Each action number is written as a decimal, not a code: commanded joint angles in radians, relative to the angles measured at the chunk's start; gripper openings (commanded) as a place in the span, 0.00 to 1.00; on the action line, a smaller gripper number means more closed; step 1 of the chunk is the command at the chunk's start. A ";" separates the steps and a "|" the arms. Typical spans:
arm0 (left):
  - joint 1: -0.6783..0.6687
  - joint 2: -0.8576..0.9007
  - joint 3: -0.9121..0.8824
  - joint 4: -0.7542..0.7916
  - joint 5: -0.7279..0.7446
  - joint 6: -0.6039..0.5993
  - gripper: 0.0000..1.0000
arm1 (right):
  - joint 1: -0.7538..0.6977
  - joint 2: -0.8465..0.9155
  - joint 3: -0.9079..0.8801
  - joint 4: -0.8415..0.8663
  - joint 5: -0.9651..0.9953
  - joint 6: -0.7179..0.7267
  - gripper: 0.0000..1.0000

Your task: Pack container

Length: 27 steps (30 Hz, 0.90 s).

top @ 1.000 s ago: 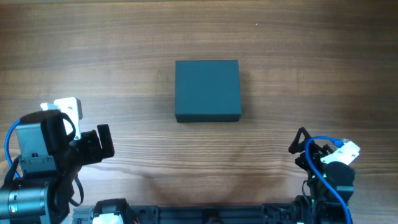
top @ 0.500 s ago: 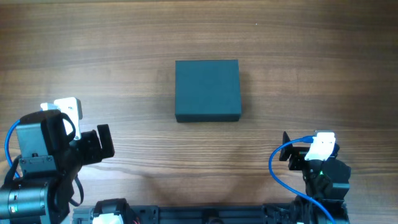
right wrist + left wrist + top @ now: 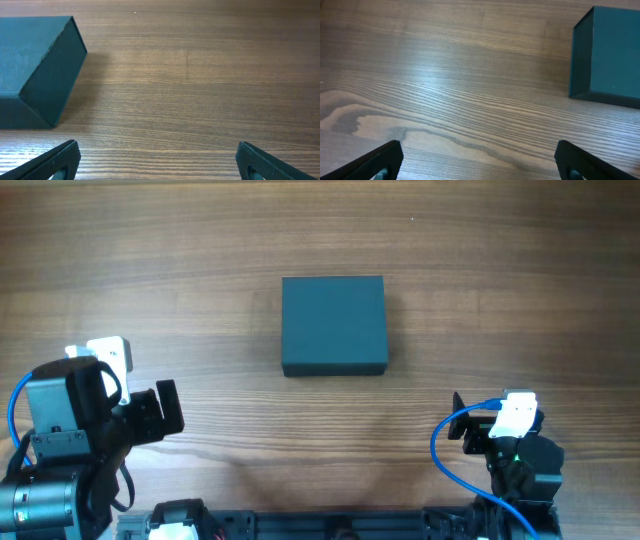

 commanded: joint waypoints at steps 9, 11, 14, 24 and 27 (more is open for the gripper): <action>0.006 -0.059 -0.005 0.037 0.000 0.015 1.00 | -0.003 -0.017 -0.016 0.004 -0.016 -0.014 1.00; 0.006 -0.131 -0.040 0.190 0.060 -0.030 1.00 | -0.003 -0.017 -0.016 0.004 -0.016 -0.013 1.00; 0.006 -0.293 -0.238 0.502 0.243 -0.127 1.00 | -0.003 -0.017 -0.016 0.004 -0.016 -0.014 1.00; 0.006 -0.731 -1.113 1.168 0.297 -0.349 1.00 | -0.003 -0.017 -0.016 0.004 -0.016 -0.014 1.00; -0.005 -0.835 -1.213 1.123 0.214 -0.346 1.00 | -0.003 -0.017 -0.016 0.004 -0.016 -0.014 1.00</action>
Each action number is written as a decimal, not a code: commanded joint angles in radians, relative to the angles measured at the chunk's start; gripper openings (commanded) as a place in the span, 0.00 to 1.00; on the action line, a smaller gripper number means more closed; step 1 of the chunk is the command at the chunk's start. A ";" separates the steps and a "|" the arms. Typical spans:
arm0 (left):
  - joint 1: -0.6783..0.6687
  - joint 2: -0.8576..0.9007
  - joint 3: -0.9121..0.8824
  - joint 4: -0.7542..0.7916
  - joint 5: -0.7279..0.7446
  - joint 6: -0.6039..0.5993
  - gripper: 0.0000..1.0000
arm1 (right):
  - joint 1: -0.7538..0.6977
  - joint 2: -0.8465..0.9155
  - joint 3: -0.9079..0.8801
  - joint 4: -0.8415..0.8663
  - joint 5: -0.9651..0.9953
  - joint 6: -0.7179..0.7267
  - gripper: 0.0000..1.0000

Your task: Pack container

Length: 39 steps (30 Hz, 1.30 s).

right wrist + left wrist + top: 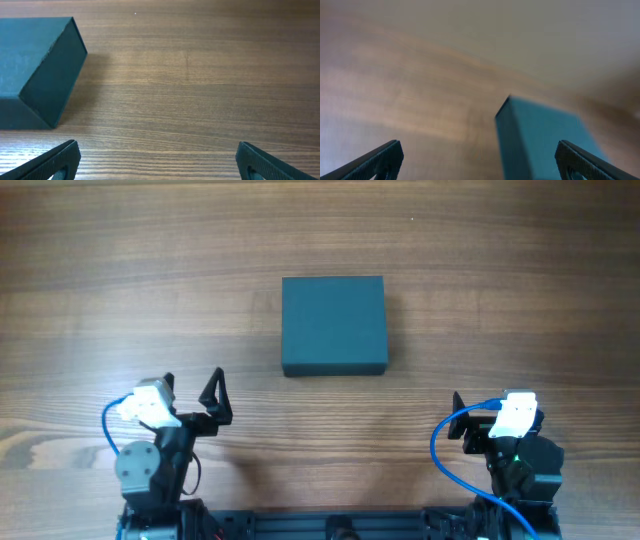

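Note:
A closed dark teal box (333, 326) sits in the middle of the wooden table (520, 270); it also shows in the left wrist view (545, 142) and the right wrist view (35, 70). My left gripper (192, 388) is open at the front left, apart from the box and pointing toward it. In its own blurred view the left gripper (479, 162) holds nothing. My right gripper (455, 418) is open at the front right, and in its own view the right gripper (157, 162) has only bare wood between its fingers. No items for packing are in view.
The arm bases and blue cables (440, 455) occupy the table's front edge. Nothing else stands on the wood around the box.
My left arm has moved from the far left, high toward the camera, to a low spot nearer the middle front. Its view now faces the box and is blurred. The right arm is unchanged.

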 commanded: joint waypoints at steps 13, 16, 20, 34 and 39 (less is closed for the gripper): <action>-0.040 -0.111 -0.070 -0.018 -0.157 0.432 1.00 | -0.003 -0.013 -0.012 0.000 -0.016 -0.014 1.00; -0.040 -0.111 -0.070 -0.017 -0.157 0.432 1.00 | -0.003 -0.013 -0.012 0.000 -0.016 -0.013 1.00; -0.040 -0.111 -0.070 -0.017 -0.157 0.432 1.00 | -0.003 -0.013 -0.012 0.000 -0.016 -0.014 1.00; -0.040 -0.109 -0.070 -0.017 -0.157 0.432 1.00 | -0.003 -0.013 -0.012 0.000 -0.016 -0.014 1.00; -0.040 -0.109 -0.070 -0.017 -0.157 0.432 1.00 | -0.003 -0.013 -0.012 0.000 -0.016 -0.014 1.00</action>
